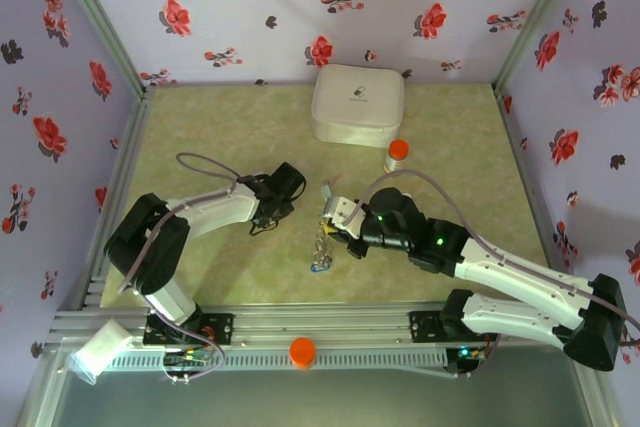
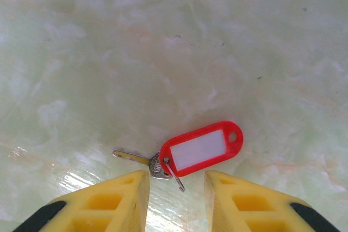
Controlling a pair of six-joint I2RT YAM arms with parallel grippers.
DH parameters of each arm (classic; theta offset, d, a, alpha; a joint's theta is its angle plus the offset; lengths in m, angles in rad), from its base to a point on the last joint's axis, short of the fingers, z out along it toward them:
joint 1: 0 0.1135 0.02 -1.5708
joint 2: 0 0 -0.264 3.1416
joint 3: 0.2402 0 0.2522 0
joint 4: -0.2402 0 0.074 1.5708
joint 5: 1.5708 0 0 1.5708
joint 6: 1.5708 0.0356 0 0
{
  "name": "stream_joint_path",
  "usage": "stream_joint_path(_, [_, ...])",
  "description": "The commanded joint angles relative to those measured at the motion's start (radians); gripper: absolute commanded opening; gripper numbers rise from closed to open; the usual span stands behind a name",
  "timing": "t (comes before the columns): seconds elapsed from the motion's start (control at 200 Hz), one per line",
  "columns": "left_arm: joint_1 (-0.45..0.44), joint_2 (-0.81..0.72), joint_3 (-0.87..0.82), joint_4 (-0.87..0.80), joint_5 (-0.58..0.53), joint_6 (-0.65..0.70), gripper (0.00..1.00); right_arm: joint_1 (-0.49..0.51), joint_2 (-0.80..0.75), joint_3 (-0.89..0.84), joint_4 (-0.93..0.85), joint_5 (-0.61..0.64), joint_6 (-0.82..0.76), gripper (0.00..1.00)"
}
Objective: Put the keys on the keyring
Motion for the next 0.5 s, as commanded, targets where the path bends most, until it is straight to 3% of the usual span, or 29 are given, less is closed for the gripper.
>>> stream_joint_path(0.0, [-0.008, 0.036, 0.009, -0.015, -0.001, -0.055, 0.29, 0.008, -0.022, 0.009, 0.01, 0.009, 0.006, 0.0])
stream_joint_path(0.495, [-0.011, 0.059, 0.007, 0.012, 0.008, -0.053, 0.19, 0.013, -0.022, 0.008, 0.009, 0.011, 0.005, 0.0])
